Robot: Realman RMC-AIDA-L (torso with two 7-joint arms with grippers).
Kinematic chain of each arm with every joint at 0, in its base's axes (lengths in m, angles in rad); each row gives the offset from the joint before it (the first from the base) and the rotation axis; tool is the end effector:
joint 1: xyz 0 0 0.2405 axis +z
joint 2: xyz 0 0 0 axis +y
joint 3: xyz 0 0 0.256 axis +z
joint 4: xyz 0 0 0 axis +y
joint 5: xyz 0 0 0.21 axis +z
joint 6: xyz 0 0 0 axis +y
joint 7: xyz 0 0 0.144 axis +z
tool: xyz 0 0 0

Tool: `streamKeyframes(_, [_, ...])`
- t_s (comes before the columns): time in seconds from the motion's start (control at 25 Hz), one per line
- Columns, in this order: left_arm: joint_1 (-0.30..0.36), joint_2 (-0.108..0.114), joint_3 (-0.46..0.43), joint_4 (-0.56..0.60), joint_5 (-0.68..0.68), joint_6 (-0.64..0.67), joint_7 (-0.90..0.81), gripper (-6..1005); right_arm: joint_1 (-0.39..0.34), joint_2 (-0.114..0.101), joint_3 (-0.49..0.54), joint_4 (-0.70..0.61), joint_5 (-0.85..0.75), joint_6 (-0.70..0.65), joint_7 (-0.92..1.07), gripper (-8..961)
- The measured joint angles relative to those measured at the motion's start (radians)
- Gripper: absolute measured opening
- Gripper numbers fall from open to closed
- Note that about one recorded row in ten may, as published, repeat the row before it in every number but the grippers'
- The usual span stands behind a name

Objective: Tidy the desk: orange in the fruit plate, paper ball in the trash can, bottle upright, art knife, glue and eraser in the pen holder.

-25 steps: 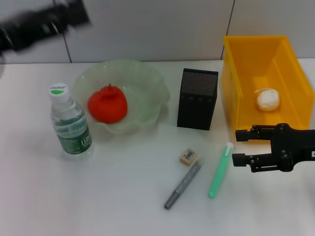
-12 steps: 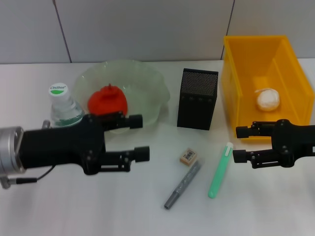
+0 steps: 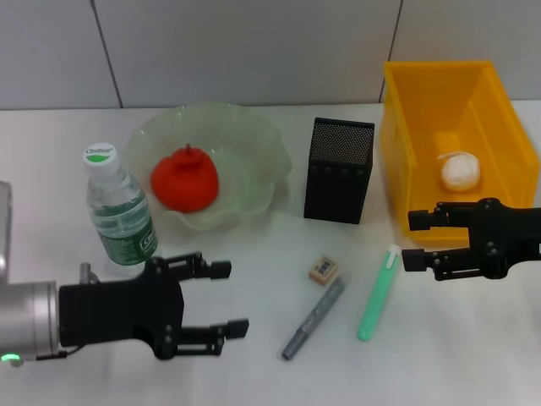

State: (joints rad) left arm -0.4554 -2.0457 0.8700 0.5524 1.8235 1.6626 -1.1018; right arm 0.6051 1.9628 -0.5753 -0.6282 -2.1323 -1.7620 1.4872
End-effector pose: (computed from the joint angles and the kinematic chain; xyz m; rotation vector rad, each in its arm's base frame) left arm -0.2652 0.2915 -0.0144 -2.8368 -0.3291 -0.8391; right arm 0.2608 0.3332 0.0452 -2.8588 0.6864 0.6805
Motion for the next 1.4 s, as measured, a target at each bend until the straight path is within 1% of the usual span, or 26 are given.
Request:
streamKeyframes(0.04, [0.0,-0.01,0.0,0.001,0.063,-0.042,0.027,811,0.001,0.0,0.0,-0.001,0.0,0.002,0.002,804])
streamKeyframes(0.12, [-0.004,-0.015,0.001,-0.002,0.109,-0.074,0.042,810,0.004,0.0,0.0,-0.001,0.0,0.005,0.002,804])
streamKeyframes(0.24, [-0.004,-0.015,0.001,-0.002,0.109,-0.074,0.042,810,0.017,-0.003,-0.006,-0.005,0.0,0.006,0.011,804])
streamKeyframes(0.28, [-0.008,-0.016,0.001,-0.005,0.118,-0.084,0.046,810,0.032,-0.008,-0.009,-0.026,-0.003,0.002,0.054,804])
streamKeyframes(0.32, [-0.008,-0.017,0.001,-0.005,0.118,-0.084,0.047,810,0.032,-0.008,-0.009,-0.026,-0.003,0.002,0.054,804])
streamKeyframes(0.44, [-0.009,-0.017,-0.001,-0.005,0.115,-0.086,0.048,810,0.067,-0.02,-0.027,-0.104,-0.014,-0.009,0.203,805])
streamKeyframes(0.48, [-0.009,-0.017,-0.002,-0.006,0.115,-0.086,0.048,810,0.096,-0.038,-0.072,-0.167,-0.02,-0.029,0.337,805])
streamKeyframes(0.52, [-0.011,-0.017,-0.004,-0.006,0.114,-0.086,0.048,810,0.096,-0.038,-0.072,-0.167,-0.02,-0.029,0.337,805])
streamKeyframes(0.56, [-0.014,-0.017,-0.005,-0.006,0.114,-0.087,0.048,810,0.111,-0.049,-0.103,-0.195,-0.021,-0.04,0.407,805])
streamKeyframes(0.6, [-0.014,-0.017,-0.005,-0.006,0.114,-0.087,0.048,810,0.143,-0.072,-0.179,-0.244,-0.031,-0.065,0.549,805])
streamKeyframes(0.64, [-0.014,-0.017,-0.005,-0.006,0.114,-0.087,0.048,810,0.143,-0.072,-0.179,-0.244,-0.031,-0.065,0.549,805])
streamKeyframes(0.68, [-0.017,-0.018,-0.006,-0.006,0.11,-0.088,0.047,810,0.187,-0.087,-0.237,-0.286,-0.061,-0.095,0.669,805])
streamKeyframes(0.72, [-0.018,-0.02,-0.006,-0.006,0.108,-0.089,0.047,810,0.187,-0.087,-0.237,-0.286,-0.061,-0.095,0.669,805])
streamKeyframes(0.8, [-0.021,-0.022,-0.006,-0.006,0.106,-0.089,0.047,810,0.242,-0.093,-0.267,-0.307,-0.12,-0.129,0.777,805])
streamKeyframes(0.88, [-0.022,-0.022,-0.006,-0.006,0.105,-0.089,0.044,810,0.3,-0.093,-0.282,-0.303,-0.193,-0.147,0.871,805])
streamKeyframes(1.04, [-0.021,-0.022,-0.007,-0.006,0.104,-0.089,0.04,810,0.407,-0.08,-0.313,-0.226,-0.336,-0.143,0.983,804])
streamKeyframes(1.08, [-0.02,-0.022,-0.006,-0.006,0.104,-0.089,0.04,810,0.459,-0.07,-0.328,-0.166,-0.401,-0.129,1.007,804])
streamKeyframes(1.12, [-0.02,-0.022,-0.006,-0.006,0.104,-0.088,0.04,811,0.459,-0.07,-0.328,-0.166,-0.401,-0.129,1.007,804])
streamKeyframes(1.16, [-0.02,-0.022,-0.006,-0.006,0.104,-0.087,0.04,811,0.48,-0.064,-0.335,-0.143,-0.429,-0.122,1.014,804])
streamKeyframes(1.24, [-0.02,-0.022,-0.006,-0.006,0.103,-0.085,0.04,811,0.521,-0.043,-0.357,-0.1,-0.493,-0.099,1.028,804])
streamKeyframes(1.28, [-0.019,-0.022,-0.006,-0.006,0.103,-0.084,0.039,811,0.548,-0.017,-0.38,-0.075,-0.556,-0.071,1.04,804])
streamKeyframes(1.32, [-0.019,-0.022,-0.006,-0.006,0.103,-0.084,0.039,811,0.548,-0.017,-0.38,-0.075,-0.556,-0.071,1.04,804])
streamKeyframes(1.36, [-0.018,-0.022,-0.007,-0.006,0.103,-0.084,0.038,811,0.557,-0.004,-0.39,-0.067,-0.586,-0.055,1.045,804])
streamKeyframes(1.4, [-0.018,-0.022,-0.007,-0.006,0.103,-0.084,0.038,811,0.571,0.026,-0.404,-0.057,-0.64,-0.025,1.052,804])
